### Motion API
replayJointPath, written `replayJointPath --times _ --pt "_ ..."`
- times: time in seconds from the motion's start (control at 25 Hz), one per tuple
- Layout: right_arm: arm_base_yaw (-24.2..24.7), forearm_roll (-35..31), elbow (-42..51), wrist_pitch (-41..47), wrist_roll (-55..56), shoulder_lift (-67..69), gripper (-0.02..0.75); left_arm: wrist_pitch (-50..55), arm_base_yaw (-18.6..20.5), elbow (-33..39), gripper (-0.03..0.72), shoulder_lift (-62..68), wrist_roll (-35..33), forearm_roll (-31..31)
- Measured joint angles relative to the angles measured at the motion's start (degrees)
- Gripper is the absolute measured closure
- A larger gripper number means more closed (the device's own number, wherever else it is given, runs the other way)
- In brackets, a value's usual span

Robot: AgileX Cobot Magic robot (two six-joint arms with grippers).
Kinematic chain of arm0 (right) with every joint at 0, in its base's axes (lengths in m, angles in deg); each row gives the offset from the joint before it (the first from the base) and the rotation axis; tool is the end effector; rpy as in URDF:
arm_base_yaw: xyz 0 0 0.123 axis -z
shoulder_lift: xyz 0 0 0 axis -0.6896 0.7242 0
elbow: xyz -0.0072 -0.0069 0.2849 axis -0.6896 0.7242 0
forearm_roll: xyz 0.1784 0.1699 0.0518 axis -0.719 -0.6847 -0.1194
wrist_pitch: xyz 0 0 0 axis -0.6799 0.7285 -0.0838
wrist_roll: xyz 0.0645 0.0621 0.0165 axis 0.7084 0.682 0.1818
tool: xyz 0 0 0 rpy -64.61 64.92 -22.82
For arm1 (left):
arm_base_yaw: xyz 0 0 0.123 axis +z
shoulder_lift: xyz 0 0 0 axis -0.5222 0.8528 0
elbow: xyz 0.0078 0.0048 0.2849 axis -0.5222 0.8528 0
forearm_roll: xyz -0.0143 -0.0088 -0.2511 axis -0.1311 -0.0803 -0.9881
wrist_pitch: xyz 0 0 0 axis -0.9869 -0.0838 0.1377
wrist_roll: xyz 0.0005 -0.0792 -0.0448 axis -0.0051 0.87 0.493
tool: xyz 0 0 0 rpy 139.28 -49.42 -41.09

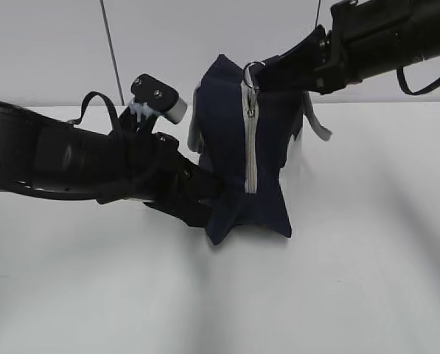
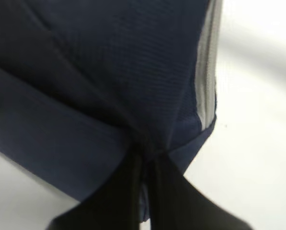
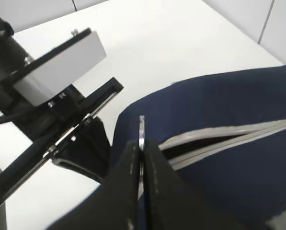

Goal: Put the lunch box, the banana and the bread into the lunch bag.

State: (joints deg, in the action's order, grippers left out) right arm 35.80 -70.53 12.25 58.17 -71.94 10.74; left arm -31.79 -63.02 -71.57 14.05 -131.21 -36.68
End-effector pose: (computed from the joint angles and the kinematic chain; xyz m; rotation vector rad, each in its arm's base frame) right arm 0.3203 0.1121 0.3122 -1.1712 1.8048 0.6880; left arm 0.2768 -0.2134 0.1985 1.0032 1.9893 -0.6719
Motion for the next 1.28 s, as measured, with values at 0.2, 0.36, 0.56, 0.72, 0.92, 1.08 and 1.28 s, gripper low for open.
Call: replayJointPath --times 0.2,0.36,0.56,0.72,0.92,1.08,1.28 --pt "0.00 0.00 -1.43 -2.77 0.00 0.00 0.754 1.22 0.00 2.12 0.677 0.00 0.51 0.00" --pt "-0.10 0.00 -1.54 -4.49 -0.85 0.47 0.754 1.78 0.00 3.62 0.677 0.00 0.99 0.00" --pt "-0.10 -0.25 -5.26 -0.91 -1.33 5.29 0.754 2.82 0.00 4.89 0.677 0.00 1.31 0.00" --pt "-0.10 -0.29 -8.84 -0.22 -1.36 9.49 0.754 3.29 0.00 4.94 0.677 0.00 1.91 0.00" --pt "-0.10 1.11 -14.63 0.02 -0.38 13.34 0.754 3.59 0.00 4.94 0.678 0.00 3.31 0.00" --pt "-0.10 1.61 -18.03 -0.92 1.17 15.66 0.754 4.09 0.05 4.94 0.678 0.00 5.29 0.10" --pt "-0.19 3.03 -19.34 -3.23 2.46 16.70 0.754 4.56 0.05 4.94 0.678 0.00 6.53 0.10"
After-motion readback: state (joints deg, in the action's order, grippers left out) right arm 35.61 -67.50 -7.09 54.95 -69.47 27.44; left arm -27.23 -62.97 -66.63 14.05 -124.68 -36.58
